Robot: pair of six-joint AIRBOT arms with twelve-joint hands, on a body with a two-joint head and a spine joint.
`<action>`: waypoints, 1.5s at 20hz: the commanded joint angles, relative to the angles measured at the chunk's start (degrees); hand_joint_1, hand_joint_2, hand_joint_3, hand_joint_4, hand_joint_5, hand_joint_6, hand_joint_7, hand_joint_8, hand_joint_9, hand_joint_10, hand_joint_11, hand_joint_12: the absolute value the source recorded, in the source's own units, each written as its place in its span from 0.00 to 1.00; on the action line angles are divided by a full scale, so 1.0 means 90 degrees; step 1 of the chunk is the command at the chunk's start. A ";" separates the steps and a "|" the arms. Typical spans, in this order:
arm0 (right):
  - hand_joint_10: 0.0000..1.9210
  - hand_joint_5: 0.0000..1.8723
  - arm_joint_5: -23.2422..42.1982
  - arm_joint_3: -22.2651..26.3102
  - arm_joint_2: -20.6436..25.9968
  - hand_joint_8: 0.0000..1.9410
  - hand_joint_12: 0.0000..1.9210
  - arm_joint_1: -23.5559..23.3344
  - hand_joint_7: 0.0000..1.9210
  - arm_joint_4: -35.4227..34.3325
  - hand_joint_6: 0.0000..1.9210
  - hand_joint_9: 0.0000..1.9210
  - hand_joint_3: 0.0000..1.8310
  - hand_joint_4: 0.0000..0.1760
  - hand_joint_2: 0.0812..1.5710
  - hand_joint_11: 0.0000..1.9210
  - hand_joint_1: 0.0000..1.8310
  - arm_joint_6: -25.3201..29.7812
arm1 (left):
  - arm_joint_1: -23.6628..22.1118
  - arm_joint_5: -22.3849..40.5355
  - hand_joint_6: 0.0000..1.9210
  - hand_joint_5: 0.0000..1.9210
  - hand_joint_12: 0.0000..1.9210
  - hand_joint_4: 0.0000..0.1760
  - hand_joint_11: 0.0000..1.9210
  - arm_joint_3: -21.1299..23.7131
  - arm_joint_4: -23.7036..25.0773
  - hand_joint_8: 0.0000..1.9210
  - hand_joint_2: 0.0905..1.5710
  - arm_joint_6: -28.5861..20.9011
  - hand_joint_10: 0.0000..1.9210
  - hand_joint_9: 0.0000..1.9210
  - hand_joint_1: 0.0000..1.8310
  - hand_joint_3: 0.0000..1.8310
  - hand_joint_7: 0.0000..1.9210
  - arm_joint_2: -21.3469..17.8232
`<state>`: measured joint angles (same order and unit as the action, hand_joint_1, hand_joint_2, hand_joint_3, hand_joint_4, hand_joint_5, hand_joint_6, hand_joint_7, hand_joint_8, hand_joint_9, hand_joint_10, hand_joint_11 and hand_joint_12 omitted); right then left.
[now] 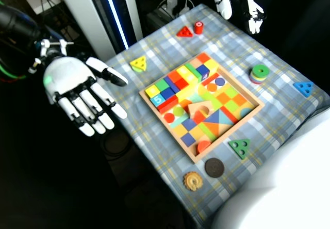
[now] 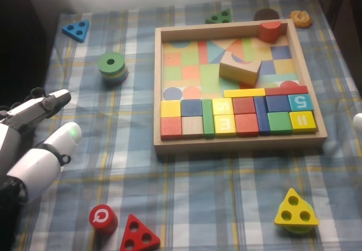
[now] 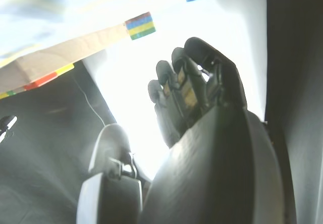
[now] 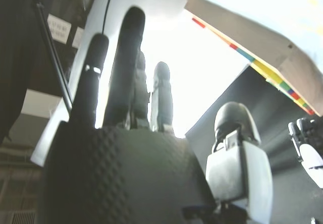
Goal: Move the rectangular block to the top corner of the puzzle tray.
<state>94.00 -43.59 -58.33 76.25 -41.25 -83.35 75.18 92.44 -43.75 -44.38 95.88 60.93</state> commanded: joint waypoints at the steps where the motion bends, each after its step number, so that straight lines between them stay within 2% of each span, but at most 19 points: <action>1: 0.01 0.19 0.0731 -0.0017 0.0016 0.00 0.32 -0.0066 0.18 0.0270 0.00 0.13 0.00 0.53 0.78 0.00 0.11 0.0033 | -0.0042 0.0750 0.12 0.28 0.65 0.00 0.00 -0.0024 0.0297 0.03 0.85 -0.0064 0.37 0.01 0.14 0.01 0.22 -0.0006; 3: 0.00 0.18 0.0716 -0.0017 0.0021 0.00 0.30 -0.0066 0.17 0.0284 0.00 0.12 0.00 0.54 0.79 0.00 0.10 0.0034 | -0.0042 0.0748 0.10 0.30 0.70 0.00 0.00 -0.0025 0.0297 0.02 0.86 -0.0064 0.41 0.00 0.14 0.00 0.22 -0.0005; 5: 0.00 0.19 0.0680 -0.0017 0.0027 0.00 0.30 -0.0066 0.18 0.0284 0.00 0.13 0.00 0.65 0.78 0.00 0.10 0.0034 | -0.0042 0.0742 0.10 0.29 0.71 0.00 0.00 -0.0024 0.0297 0.01 0.87 -0.0064 0.41 0.00 0.13 0.01 0.23 -0.0005; 6: 0.00 0.19 0.0668 -0.0017 0.0032 0.00 0.32 -0.0066 0.19 0.0284 0.00 0.13 0.00 0.52 0.78 0.00 0.10 0.0034 | -0.0041 0.0735 0.10 0.29 0.70 0.00 0.00 -0.0021 0.0298 0.01 0.87 -0.0064 0.41 0.00 0.13 0.00 0.23 -0.0012; 8: 0.01 0.21 0.0651 -0.0017 0.0041 0.01 0.32 -0.0066 0.20 0.0285 0.01 0.15 0.00 0.44 0.77 0.00 0.12 0.0034 | -0.0035 0.0737 0.08 0.30 0.70 0.00 0.00 -0.0007 0.0303 0.01 0.86 -0.0063 0.41 0.01 0.14 0.00 0.24 -0.0032; 9: 0.01 0.22 0.0634 -0.0016 0.0053 0.01 0.38 -0.0066 0.22 0.0285 0.01 0.17 0.00 0.34 0.78 0.00 0.14 0.0035 | -0.0034 0.0737 0.08 0.30 0.70 0.00 0.00 -0.0004 0.0306 0.01 0.86 -0.0063 0.42 0.00 0.15 0.00 0.24 -0.0035; 10: 0.01 0.22 0.0606 -0.0018 0.0060 0.00 0.50 -0.0066 0.23 0.0288 0.00 0.20 0.00 0.36 0.78 0.00 0.18 0.0035 | -0.0034 0.0732 0.07 0.30 0.69 0.00 0.00 -0.0003 0.0310 0.01 0.86 -0.0063 0.42 0.00 0.15 0.00 0.24 -0.0037; 12: 0.01 0.22 0.0522 -0.0023 0.0093 0.00 0.63 -0.0081 0.26 0.0343 0.00 0.26 0.00 0.21 0.77 0.01 0.25 0.0035 | -0.0041 0.0693 0.03 0.30 0.56 0.00 0.00 0.0000 0.0353 0.00 0.84 -0.0063 0.32 0.04 0.15 0.00 0.23 -0.0044; 14: 0.01 0.22 0.0465 -0.0031 0.0184 0.00 0.66 -0.0141 0.27 0.0480 0.00 0.28 0.00 0.16 0.78 0.03 0.28 0.0035 | -0.0070 0.0636 0.01 0.30 0.50 0.06 0.00 -0.0008 0.0372 0.00 0.82 -0.0063 0.20 0.09 0.18 0.00 0.23 -0.0047; 15: 0.00 0.21 0.0442 -0.0031 0.0256 0.00 0.67 -0.0179 0.27 0.0552 0.00 0.27 0.00 0.24 0.78 0.01 0.28 0.0035 | -0.0083 0.0634 0.00 0.30 0.52 0.02 0.00 -0.0006 0.0386 0.00 0.82 -0.0063 0.18 0.10 0.20 0.00 0.23 -0.0051; 17: 0.01 0.22 0.0276 -0.0070 0.0403 0.00 0.68 -0.0295 0.28 0.0784 0.00 0.29 0.00 0.05 0.76 0.03 0.30 0.0044 | -0.0106 0.0609 0.00 0.30 0.56 0.13 0.00 -0.0007 0.0400 0.00 0.81 -0.0063 0.16 0.12 0.23 0.00 0.24 -0.0053; 19: 0.02 0.20 -0.0087 -0.0234 0.0517 0.01 0.72 -0.0462 0.29 0.1084 0.00 0.32 0.00 0.00 0.75 0.00 0.38 0.0261 | -0.0107 0.0574 0.00 0.30 0.59 0.21 0.00 -0.0004 0.0402 0.01 0.80 -0.0063 0.15 0.13 0.28 0.00 0.27 -0.0052; 20: 0.06 0.19 -0.0305 -0.0365 0.0548 0.04 0.77 -0.0572 0.39 0.1262 0.00 0.40 0.00 0.00 0.74 0.01 0.46 0.0454 | -0.0101 0.0566 0.00 0.31 0.57 0.27 0.00 -0.0001 0.0399 0.01 0.79 -0.0063 0.13 0.14 0.31 0.00 0.30 -0.0050; 22: 0.51 0.20 -0.0816 -0.0629 0.0624 0.27 0.87 -0.0855 0.48 0.1670 0.00 0.40 0.00 0.00 0.73 0.25 0.53 0.0813 | -0.0092 0.0563 0.00 0.31 0.55 0.34 0.00 0.0005 0.0396 0.00 0.77 -0.0064 0.09 0.17 0.36 0.00 0.33 -0.0049; 23: 0.61 0.21 -0.1047 -0.0732 0.0675 0.37 0.88 -0.0996 0.49 0.1873 0.00 0.45 0.00 0.00 0.73 0.34 0.56 0.0869 | -0.0097 0.0562 0.00 0.31 0.54 0.40 0.00 0.0005 0.0398 0.00 0.76 -0.0064 0.07 0.17 0.37 0.00 0.32 -0.0052; 24: 0.68 0.21 -0.1166 -0.0778 0.0710 0.56 0.89 -0.1074 0.47 0.1977 0.00 0.45 0.00 0.00 0.72 0.36 0.69 0.0873 | -0.0099 0.0555 0.00 0.31 0.57 0.41 0.00 0.0001 0.0398 0.00 0.76 -0.0064 0.06 0.18 0.38 0.00 0.32 -0.0052; 26: 0.81 0.23 -0.1556 -0.0897 0.0811 0.62 0.96 -0.1325 0.47 0.2328 0.00 0.52 0.00 0.00 0.72 0.50 0.73 0.0873 | -0.0101 0.0543 0.00 0.31 0.59 0.39 0.00 -0.0001 0.0397 0.00 0.76 -0.0064 0.05 0.19 0.37 0.00 0.31 -0.0051; 29: 0.98 0.22 -0.2081 -0.1043 0.0862 0.74 1.00 -0.1740 0.41 0.2745 0.01 0.61 0.02 0.00 0.75 0.60 0.73 0.0873 | -0.0097 0.0551 0.00 0.31 0.59 0.47 0.00 0.0003 0.0395 0.00 0.76 -0.0065 0.05 0.19 0.35 0.00 0.30 -0.0050; 30: 1.00 0.23 -0.2202 -0.1077 0.0862 0.81 1.00 -0.1819 0.40 0.2820 0.01 0.63 0.29 0.00 0.61 0.63 0.73 0.0873 | -0.0095 0.0553 0.00 0.31 0.59 0.41 0.00 0.0004 0.0393 0.00 0.76 -0.0065 0.05 0.19 0.35 0.00 0.30 -0.0049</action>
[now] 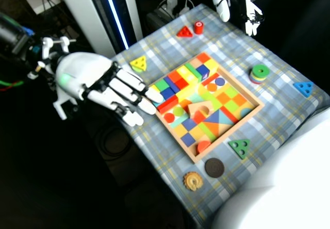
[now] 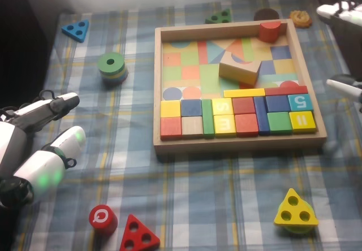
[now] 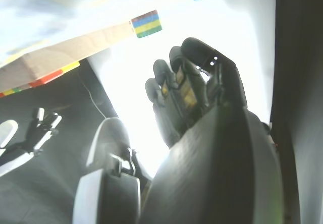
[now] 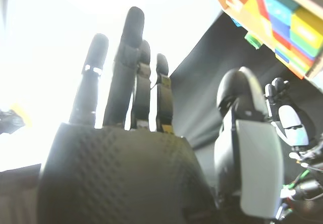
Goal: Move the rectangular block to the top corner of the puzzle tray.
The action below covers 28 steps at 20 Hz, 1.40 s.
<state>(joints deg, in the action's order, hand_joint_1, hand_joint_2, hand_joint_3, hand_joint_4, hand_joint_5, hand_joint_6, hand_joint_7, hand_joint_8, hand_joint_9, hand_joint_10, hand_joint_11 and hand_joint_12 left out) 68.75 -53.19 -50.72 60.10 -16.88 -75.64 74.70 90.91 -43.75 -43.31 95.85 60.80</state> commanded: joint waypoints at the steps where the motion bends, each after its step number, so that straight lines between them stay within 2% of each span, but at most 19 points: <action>1: 1.00 0.23 0.0395 -0.0064 0.0016 0.85 1.00 -0.0184 0.40 0.0237 0.00 0.64 0.41 0.00 0.55 0.64 0.74 0.0016 | -0.0042 0.0716 0.00 0.31 0.58 0.40 0.00 0.0003 0.0272 0.00 0.76 -0.0062 0.04 0.19 0.35 0.00 0.30 -0.0034; 2: 1.00 0.22 0.0055 -0.0155 -0.0004 0.86 1.00 -0.0393 0.38 0.0405 0.00 0.60 0.40 0.00 0.56 0.62 0.73 0.0016 | -0.0043 0.0711 0.00 0.31 0.58 0.43 0.00 0.0001 0.0272 0.00 0.76 -0.0062 0.04 0.19 0.34 0.00 0.30 -0.0034; 4: 1.00 0.22 -0.0434 -0.0318 -0.0093 0.90 1.00 -0.0732 0.36 0.0722 0.00 0.56 0.41 0.00 0.58 0.59 0.73 0.0043 | -0.0043 0.0713 0.00 0.32 0.58 0.33 0.00 0.0000 0.0272 0.00 0.77 -0.0062 0.03 0.19 0.33 0.00 0.29 -0.0034; 5: 1.00 0.21 -0.0661 -0.0463 -0.0163 0.91 1.00 -0.0883 0.36 0.0961 0.00 0.56 0.42 0.00 0.58 0.59 0.72 0.0274 | -0.0041 0.0713 0.00 0.32 0.58 0.35 0.00 0.0001 0.0264 0.00 0.77 -0.0062 0.03 0.19 0.32 0.00 0.30 -0.0030; 6: 1.00 0.20 -0.0812 -0.0656 -0.0239 0.92 1.00 -0.0993 0.35 0.1166 0.00 0.56 0.43 0.11 0.58 0.59 0.72 0.0674 | -0.0036 0.0712 0.00 0.32 0.61 0.33 0.00 0.0002 0.0259 0.00 0.77 -0.0062 0.03 0.20 0.32 0.00 0.30 -0.0028; 7: 1.00 0.20 -0.0919 -0.0887 -0.0321 0.92 1.00 -0.1069 0.34 0.1393 0.00 0.55 0.42 0.27 0.59 0.58 0.72 0.1315 | -0.0034 0.0706 0.00 0.32 0.62 0.31 0.00 0.0003 0.0258 0.00 0.77 -0.0062 0.03 0.20 0.32 0.00 0.30 -0.0027; 8: 1.00 0.21 -0.0970 -0.1199 -0.0437 0.92 1.00 -0.1119 0.35 0.1651 0.00 0.53 0.42 0.33 0.59 0.57 0.72 0.2142 | -0.0033 0.0704 0.00 0.32 0.62 0.33 0.00 0.0003 0.0254 0.00 0.77 -0.0062 0.03 0.21 0.32 0.00 0.30 -0.0027; 9: 1.00 0.22 -0.1034 -0.1502 -0.0561 0.92 1.00 -0.1190 0.37 0.1923 0.00 0.57 0.48 0.12 0.53 0.61 0.73 0.2854 | -0.0032 0.0704 0.00 0.32 0.63 0.33 0.00 0.0003 0.0253 0.00 0.77 -0.0062 0.03 0.21 0.33 0.00 0.31 -0.0028; 10: 1.00 0.22 -0.1058 -0.1554 -0.0585 0.92 1.00 -0.1225 0.37 0.2006 0.00 0.57 0.48 0.12 0.53 0.61 0.73 0.2916 | -0.0032 0.0703 0.00 0.32 0.63 0.33 0.00 0.0003 0.0253 0.00 0.77 -0.0062 0.03 0.21 0.33 0.00 0.31 -0.0028; 11: 1.00 0.23 -0.1177 -0.1582 -0.0605 0.93 1.00 -0.1337 0.39 0.2166 0.00 0.59 0.54 0.00 0.50 0.63 0.73 0.2872 | -0.0032 0.0701 0.00 0.32 0.64 0.33 0.00 0.0003 0.0252 0.00 0.76 -0.0062 0.03 0.21 0.33 0.00 0.31 -0.0028; 13: 1.00 0.23 -0.1561 -0.1621 -0.0654 0.97 1.00 -0.1658 0.39 0.2560 0.00 0.61 0.59 0.01 0.49 0.64 0.72 0.2788 | -0.0019 0.0704 0.00 0.32 0.64 0.38 0.00 0.0005 0.0244 0.00 0.77 -0.0062 0.03 0.21 0.33 0.00 0.31 -0.0028; 15: 1.00 0.24 -0.1960 -0.1709 -0.0739 1.00 1.00 -0.1929 0.39 0.2923 0.00 0.64 0.63 0.00 0.48 0.70 0.72 0.2800 | -0.0017 0.0701 0.00 0.32 0.63 0.43 0.00 0.0006 0.0238 0.00 0.77 -0.0062 0.03 0.21 0.32 0.00 0.31 -0.0027; 17: 1.00 0.25 -0.2395 -0.1868 -0.0859 1.00 1.00 -0.2201 0.62 0.3508 0.00 0.74 0.23 0.00 0.63 0.78 0.77 0.3041 | -0.0017 0.0681 0.00 0.32 0.63 0.36 0.00 0.0005 0.0239 0.00 0.76 -0.0062 0.03 0.21 0.33 0.00 0.31 -0.0027; 18: 1.00 0.25 -0.2573 -0.1919 -0.0896 1.00 1.00 -0.2325 0.69 0.3765 0.00 0.79 0.10 0.00 0.68 0.82 0.78 0.3168 | -0.0017 0.0680 0.00 0.32 0.64 0.40 0.00 0.0003 0.0241 0.00 0.76 -0.0062 0.02 0.21 0.33 0.00 0.31 -0.0028; 19: 1.00 0.26 -0.2717 -0.1990 -0.0938 1.00 1.00 -0.2439 0.72 0.4044 0.00 0.82 0.04 0.00 0.70 0.85 0.81 0.3378 | -0.0017 0.0682 0.00 0.32 0.64 0.39 0.00 0.0005 0.0242 0.00 0.76 -0.0062 0.02 0.21 0.33 0.00 0.31 -0.0029; 21: 1.00 0.26 -0.2924 -0.2174 -0.1017 1.00 1.00 -0.2612 0.74 0.4635 0.00 0.84 0.02 0.00 0.71 0.86 0.82 0.4036 | -0.0015 0.0679 0.00 0.32 0.64 0.34 0.00 0.0005 0.0243 0.00 0.76 -0.0062 0.02 0.21 0.32 0.00 0.31 -0.0029; 23: 1.00 0.26 -0.2999 -0.2332 -0.1056 1.00 1.00 -0.2679 0.75 0.4955 0.00 0.84 0.02 0.00 0.72 0.86 0.86 0.4519 | -0.0014 0.0673 0.00 0.32 0.62 0.35 0.00 0.0005 0.0243 0.00 0.76 -0.0062 0.02 0.21 0.32 0.00 0.30 -0.0029; 24: 1.00 0.26 -0.3060 -0.2379 -0.1058 1.00 1.00 -0.2698 0.75 0.5043 0.00 0.84 0.02 0.00 0.72 0.86 0.87 0.4605 | -0.0014 0.0663 0.00 0.32 0.61 0.31 0.00 0.0005 0.0243 0.00 0.77 -0.0062 0.02 0.21 0.33 0.00 0.30 -0.0028; 28: 1.00 0.27 -0.3328 -0.2373 -0.1059 1.00 1.00 -0.2851 0.75 0.5449 0.00 0.85 0.01 0.00 0.72 0.86 0.92 0.4605 | -0.0008 0.0657 0.00 0.32 0.63 0.36 0.00 0.0008 0.0243 0.00 0.76 -0.0063 0.02 0.21 0.33 0.00 0.31 -0.0029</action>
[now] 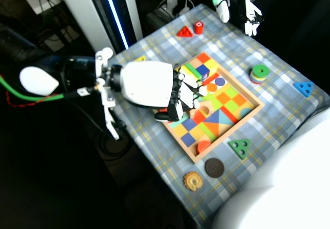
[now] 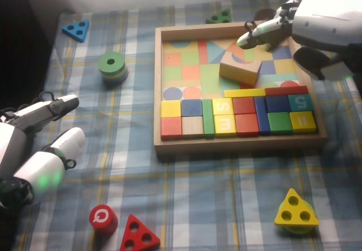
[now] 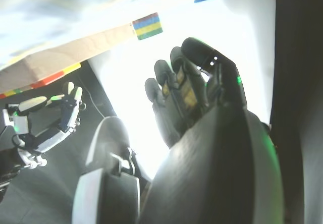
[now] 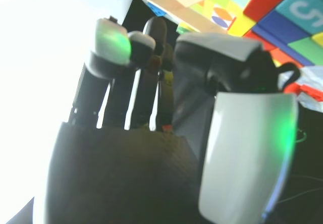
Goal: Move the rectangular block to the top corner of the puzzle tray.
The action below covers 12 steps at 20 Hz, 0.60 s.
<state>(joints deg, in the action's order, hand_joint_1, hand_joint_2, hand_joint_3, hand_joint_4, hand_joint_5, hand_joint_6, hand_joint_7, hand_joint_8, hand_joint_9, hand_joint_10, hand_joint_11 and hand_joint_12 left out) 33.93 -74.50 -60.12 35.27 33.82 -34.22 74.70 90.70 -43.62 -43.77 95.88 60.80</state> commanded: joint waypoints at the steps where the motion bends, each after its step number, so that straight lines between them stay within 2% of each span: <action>1: 1.00 0.27 0.0508 0.0002 -0.0014 1.00 1.00 -0.0112 0.75 -0.0124 0.00 0.84 0.01 0.00 0.72 0.85 0.91 0.0003 | -0.0008 0.0681 0.00 0.31 0.61 0.41 0.00 -0.0007 0.0294 0.00 0.77 -0.0065 0.01 0.21 0.33 0.00 0.30 -0.0029; 2: 1.00 0.28 0.0462 0.0009 -0.0013 1.00 1.00 -0.0155 0.74 -0.0024 0.00 0.83 0.01 0.00 0.73 0.85 0.91 0.0003 | -0.0007 0.0681 0.00 0.31 0.61 0.41 0.00 -0.0007 0.0294 0.00 0.77 -0.0065 0.01 0.21 0.32 0.00 0.30 -0.0030; 3: 1.00 0.26 0.0431 0.0010 -0.0012 1.00 1.00 -0.0190 0.73 0.0025 0.00 0.82 0.03 0.00 0.76 0.84 0.88 0.0003 | -0.0005 0.0680 0.00 0.31 0.61 0.39 0.00 -0.0007 0.0294 0.00 0.77 -0.0065 0.01 0.21 0.33 0.00 0.30 -0.0030; 4: 1.00 0.28 0.0416 0.0012 -0.0012 1.00 1.00 -0.0210 0.75 0.0069 0.01 0.84 0.02 0.00 0.73 0.86 0.90 0.0019 | -0.0002 0.0680 0.00 0.32 0.62 0.36 0.00 -0.0006 0.0294 0.00 0.77 -0.0065 0.01 0.21 0.34 0.00 0.30 -0.0031; 5: 1.00 0.27 0.0406 0.0015 -0.0011 1.00 1.00 -0.0226 0.76 0.0116 0.00 0.84 0.03 0.00 0.76 0.85 0.84 0.0045 | 0.0002 0.0678 0.00 0.31 0.63 0.36 0.00 -0.0006 0.0295 0.00 0.77 -0.0065 0.01 0.21 0.33 0.00 0.30 -0.0032; 6: 1.00 0.26 0.0385 0.0020 -0.0009 1.00 1.00 -0.0248 0.76 0.0199 0.00 0.84 0.03 0.00 0.77 0.84 0.81 0.0086 | 0.0005 0.0676 0.00 0.31 0.63 0.31 0.00 -0.0005 0.0295 0.00 0.77 -0.0065 0.01 0.21 0.33 0.00 0.30 -0.0033; 7: 1.00 0.26 0.0352 0.0027 -0.0008 1.00 1.00 -0.0276 0.75 0.0279 0.00 0.84 0.03 0.00 0.76 0.84 0.82 0.0117 | 0.0008 0.0673 0.00 0.32 0.63 0.37 0.00 -0.0005 0.0297 0.00 0.77 -0.0065 0.01 0.21 0.33 0.00 0.30 -0.0034; 8: 1.00 0.26 0.0305 0.0029 -0.0007 1.00 1.00 -0.0304 0.75 0.0340 0.00 0.83 0.03 0.00 0.75 0.84 0.83 0.0120 | 0.0009 0.0668 0.00 0.32 0.64 0.33 0.00 -0.0006 0.0297 0.00 0.76 -0.0065 0.01 0.21 0.34 0.00 0.30 -0.0034; 9: 1.00 0.25 0.0284 0.0028 -0.0007 1.00 1.00 -0.0319 0.74 0.0365 0.00 0.83 0.03 0.00 0.76 0.85 0.85 0.0120 | 0.0009 0.0658 0.00 0.32 0.65 0.34 0.00 -0.0007 0.0299 0.00 0.76 -0.0065 0.01 0.22 0.34 0.00 0.31 -0.0034; 12: 1.00 0.24 0.0226 0.0028 -0.0007 1.00 1.00 -0.0341 0.71 0.0452 0.00 0.81 0.03 0.00 0.76 0.83 0.83 0.0120 | 0.0009 0.0651 0.00 0.32 0.63 0.34 0.00 -0.0006 0.0307 0.00 0.76 -0.0065 0.01 0.22 0.34 0.00 0.31 -0.0034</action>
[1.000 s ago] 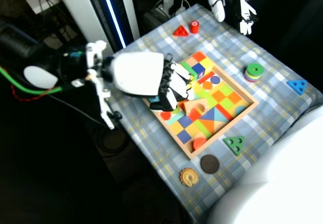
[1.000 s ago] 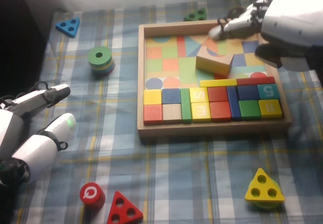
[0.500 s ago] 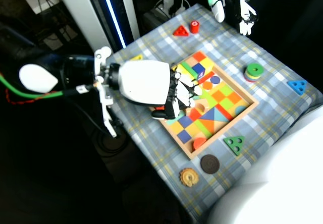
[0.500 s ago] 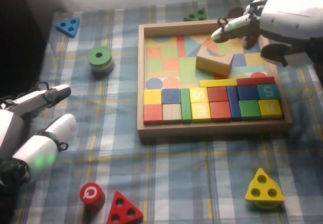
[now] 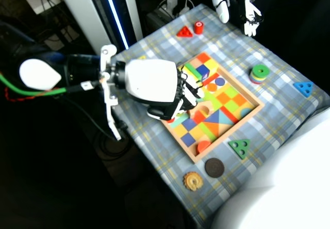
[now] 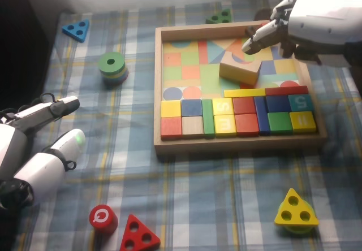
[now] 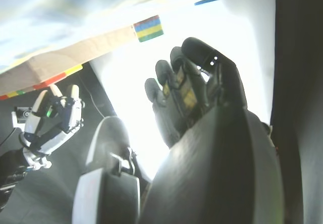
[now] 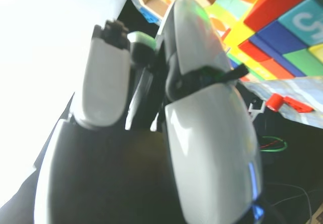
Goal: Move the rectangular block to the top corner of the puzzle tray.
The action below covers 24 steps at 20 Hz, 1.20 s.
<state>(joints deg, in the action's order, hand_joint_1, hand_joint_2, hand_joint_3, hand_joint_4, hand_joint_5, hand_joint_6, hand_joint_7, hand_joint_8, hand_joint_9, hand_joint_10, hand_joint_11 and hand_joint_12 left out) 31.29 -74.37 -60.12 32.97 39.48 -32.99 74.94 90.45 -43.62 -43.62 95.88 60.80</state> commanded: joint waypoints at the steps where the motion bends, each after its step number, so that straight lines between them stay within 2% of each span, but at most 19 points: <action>1: 1.00 0.24 0.0469 0.0014 -0.0010 1.00 1.00 -0.0092 0.69 -0.0112 0.00 0.79 0.03 0.00 0.76 0.82 0.83 -0.0016 | -0.0018 0.0671 0.00 0.32 0.64 0.35 0.00 -0.0008 0.0296 0.00 0.76 -0.0066 0.01 0.22 0.34 0.00 0.31 -0.0035; 2: 1.00 0.24 0.0432 0.0016 -0.0016 1.00 1.00 -0.0093 0.69 -0.0073 0.00 0.79 0.03 0.00 0.76 0.82 0.85 -0.0016 | -0.0020 0.0661 0.00 0.32 0.65 0.31 0.00 -0.0011 0.0306 0.00 0.76 -0.0066 0.01 0.22 0.35 0.00 0.31 -0.0035; 3: 1.00 0.24 0.0397 0.0014 -0.0026 1.00 1.00 -0.0093 0.68 -0.0046 0.00 0.79 0.03 0.00 0.77 0.81 0.83 -0.0016 | -0.0022 0.0656 0.00 0.32 0.64 0.36 0.00 -0.0012 0.0315 0.00 0.76 -0.0066 0.01 0.21 0.33 0.00 0.30 -0.0035; 4: 1.00 0.23 0.0350 0.0009 -0.0048 1.00 1.00 -0.0093 0.68 -0.0002 0.00 0.78 0.03 0.00 0.78 0.81 0.81 -0.0016 | -0.0022 0.0655 0.00 0.32 0.63 0.34 0.00 -0.0012 0.0320 0.00 0.77 -0.0066 0.01 0.21 0.33 0.00 0.30 -0.0035; 6: 1.00 0.24 0.0280 -0.0025 -0.0124 1.00 1.00 -0.0092 0.69 0.0081 0.00 0.79 0.02 0.00 0.77 0.81 0.83 -0.0016 | -0.0022 0.0655 0.00 0.32 0.62 0.29 0.00 -0.0011 0.0320 0.00 0.76 -0.0066 0.01 0.21 0.34 0.00 0.30 -0.0035; 7: 1.00 0.25 0.0259 -0.0053 -0.0168 1.00 1.00 -0.0092 0.68 0.0109 0.00 0.81 0.01 0.00 0.76 0.82 0.87 -0.0016 | -0.0022 0.0655 0.00 0.32 0.63 0.35 0.00 -0.0009 0.0320 0.00 0.76 -0.0066 0.01 0.22 0.33 0.00 0.31 -0.0035; 9: 1.00 0.25 0.0240 -0.0112 -0.0252 1.00 1.00 -0.0092 0.72 0.0129 0.00 0.83 0.02 0.00 0.77 0.84 0.84 -0.0016 | -0.0023 0.0656 0.00 0.32 0.63 0.28 0.00 -0.0009 0.0320 0.00 0.77 -0.0066 0.01 0.21 0.35 0.00 0.31 -0.0035; 11: 1.00 0.25 0.0239 -0.0170 -0.0331 1.00 1.00 -0.0092 0.69 0.0128 0.00 0.83 0.02 0.00 0.78 0.83 0.83 -0.0016 | -0.0024 0.0659 0.00 0.32 0.62 0.28 0.00 -0.0009 0.0322 0.00 0.77 -0.0068 0.01 0.21 0.34 0.00 0.31 -0.0037; 12: 1.00 0.25 0.0226 -0.0223 -0.0412 1.00 1.00 -0.0091 0.67 0.0134 0.00 0.83 0.02 0.00 0.76 0.84 0.85 -0.0016 | -0.0025 0.0665 0.00 0.32 0.65 0.34 0.00 -0.0008 0.0327 0.00 0.76 -0.0078 0.01 0.22 0.33 0.00 0.31 -0.0037; 15: 1.00 0.24 0.0170 -0.0280 -0.0467 1.00 1.00 -0.0091 0.71 0.0170 0.00 0.83 0.02 0.00 0.76 0.83 0.84 -0.0016 | -0.0026 0.0668 0.00 0.32 0.65 0.38 0.00 -0.0008 0.0331 0.00 0.77 -0.0088 0.01 0.21 0.34 0.00 0.30 -0.0038; 16: 1.00 0.23 0.0137 -0.0299 -0.0482 1.00 1.00 -0.0091 0.70 0.0196 0.00 0.81 0.02 0.16 0.77 0.80 0.84 -0.0016 | -0.0026 0.0670 0.00 0.32 0.63 0.35 0.00 -0.0007 0.0334 0.00 0.76 -0.0094 0.01 0.21 0.34 0.00 0.30 -0.0039; 18: 1.00 0.23 0.0047 -0.0339 -0.0508 1.00 1.00 -0.0091 0.69 0.0240 0.00 0.80 0.02 0.17 0.77 0.79 0.86 -0.0016 | -0.0025 0.0675 0.00 0.32 0.64 0.32 0.00 -0.0005 0.0334 0.00 0.76 -0.0096 0.01 0.21 0.35 0.00 0.30 -0.0041; 20: 1.00 0.24 -0.0037 -0.0350 -0.0513 1.00 1.00 -0.0090 0.66 0.0305 0.00 0.78 0.01 0.06 0.75 0.78 0.88 -0.0016 | -0.0023 0.0675 0.00 0.32 0.63 0.30 0.00 0.0000 0.0333 0.00 0.77 -0.0096 0.01 0.21 0.34 0.00 0.31 -0.0041; 21: 1.00 0.25 -0.0058 -0.0350 -0.0513 1.00 1.00 -0.0089 0.66 0.0324 0.00 0.78 0.01 0.14 0.75 0.78 0.86 -0.0016 | -0.0023 0.0676 0.00 0.32 0.63 0.32 0.00 0.0001 0.0333 0.00 0.77 -0.0096 0.01 0.22 0.34 0.00 0.31 -0.0043; 24: 1.00 0.23 -0.0173 -0.0355 -0.0512 1.00 1.00 -0.0089 0.69 0.0412 0.00 0.78 0.01 0.19 0.75 0.80 0.85 -0.0016 | -0.0020 0.0686 0.00 0.33 0.65 0.28 0.00 0.0003 0.0333 0.00 0.76 -0.0096 0.01 0.22 0.35 0.00 0.31 -0.0047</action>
<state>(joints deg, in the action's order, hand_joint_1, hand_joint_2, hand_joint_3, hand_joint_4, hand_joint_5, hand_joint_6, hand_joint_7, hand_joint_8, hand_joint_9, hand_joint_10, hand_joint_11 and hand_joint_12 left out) 26.02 -77.30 -64.60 32.88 44.45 -32.99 74.94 90.04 -43.62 -43.13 95.68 60.80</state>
